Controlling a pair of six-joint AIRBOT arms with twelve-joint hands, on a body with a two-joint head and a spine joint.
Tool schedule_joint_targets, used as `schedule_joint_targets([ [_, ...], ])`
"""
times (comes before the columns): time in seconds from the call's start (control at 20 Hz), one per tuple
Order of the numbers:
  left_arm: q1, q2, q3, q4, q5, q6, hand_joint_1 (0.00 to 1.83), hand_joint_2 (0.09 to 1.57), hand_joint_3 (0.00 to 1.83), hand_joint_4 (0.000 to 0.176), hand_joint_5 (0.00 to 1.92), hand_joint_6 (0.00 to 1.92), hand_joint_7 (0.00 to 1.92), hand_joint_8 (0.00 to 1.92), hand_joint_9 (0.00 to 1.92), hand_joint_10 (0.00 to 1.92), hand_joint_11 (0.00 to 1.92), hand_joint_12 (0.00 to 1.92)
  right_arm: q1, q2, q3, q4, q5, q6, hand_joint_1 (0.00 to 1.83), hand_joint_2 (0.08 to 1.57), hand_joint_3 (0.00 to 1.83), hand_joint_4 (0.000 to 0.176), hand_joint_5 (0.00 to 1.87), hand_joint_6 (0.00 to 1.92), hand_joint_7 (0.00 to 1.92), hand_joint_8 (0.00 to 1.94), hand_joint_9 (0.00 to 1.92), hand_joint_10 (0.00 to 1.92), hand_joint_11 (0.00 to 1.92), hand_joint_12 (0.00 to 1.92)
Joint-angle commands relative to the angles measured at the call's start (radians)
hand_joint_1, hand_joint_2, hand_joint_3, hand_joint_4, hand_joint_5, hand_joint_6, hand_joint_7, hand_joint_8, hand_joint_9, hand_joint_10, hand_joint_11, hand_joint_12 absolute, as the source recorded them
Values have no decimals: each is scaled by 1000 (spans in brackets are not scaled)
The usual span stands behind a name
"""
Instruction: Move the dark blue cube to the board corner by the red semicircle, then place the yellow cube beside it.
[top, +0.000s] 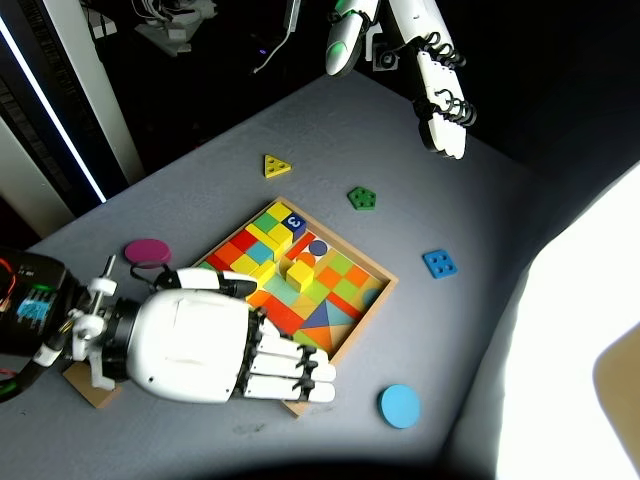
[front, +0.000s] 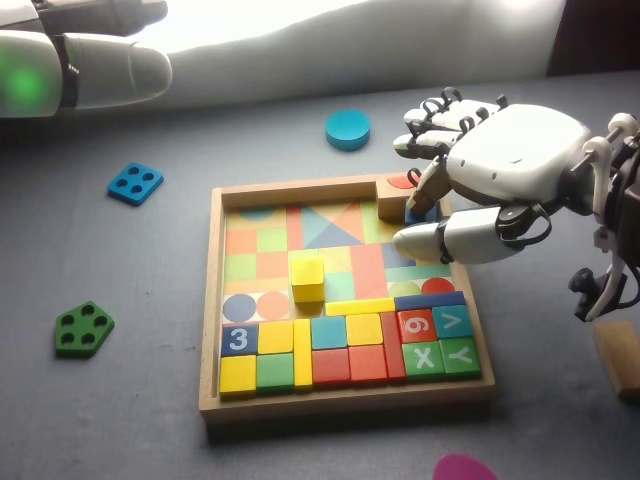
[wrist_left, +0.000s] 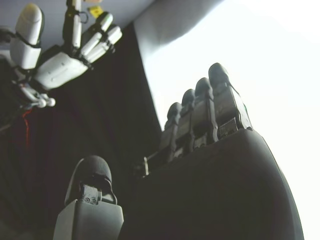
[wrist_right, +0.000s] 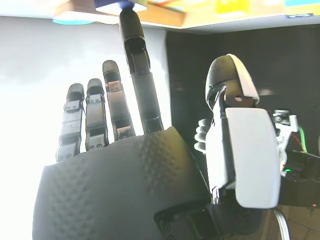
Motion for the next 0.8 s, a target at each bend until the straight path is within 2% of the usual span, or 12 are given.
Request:
schedule_joint_targets([
  [0.0,-11,0,3,-17,-28,-2,0,1182,0,30,14,0,29,0,32,0,0,269,2,3,9,-3,69,0,0,1169,0,0,890,4,210,9,0,0,0,0],
  [0.15,-8,0,0,-17,-26,4,0,1195,4,32,16,1,21,1,25,0,0,240,7,4,17,-3,76,0,0,1168,0,0,896,10,229,13,5,2,0,0],
  [0.2,-8,0,-1,-17,-24,8,0,1195,3,32,17,1,24,2,33,3,0,282,9,5,17,-4,79,0,0,1163,0,0,903,13,237,15,11,4,0,0],
  [0.45,-6,1,-9,-16,-23,21,0,1201,1,26,4,0,19,2,31,2,0,277,40,9,14,-3,67,6,0,1167,0,0,903,11,243,13,17,6,0,0],
  [0.55,-6,1,-12,-16,-21,25,0,1202,2,26,9,2,27,5,35,3,0,296,61,20,-5,-3,73,6,0,1170,1,0,912,14,247,12,17,6,0,0],
  [0.65,-5,2,-14,-16,-15,32,0,1208,2,27,2,0,16,3,16,1,0,234,81,29,-31,-3,73,1,0,1170,1,0,906,11,239,7,22,7,0,0],
  [0.75,-5,2,-16,-16,-10,41,0,1200,0,33,8,1,25,2,27,4,0,249,96,31,-59,-3,75,1,0,1173,2,0,899,7,239,6,27,9,0,0],
])
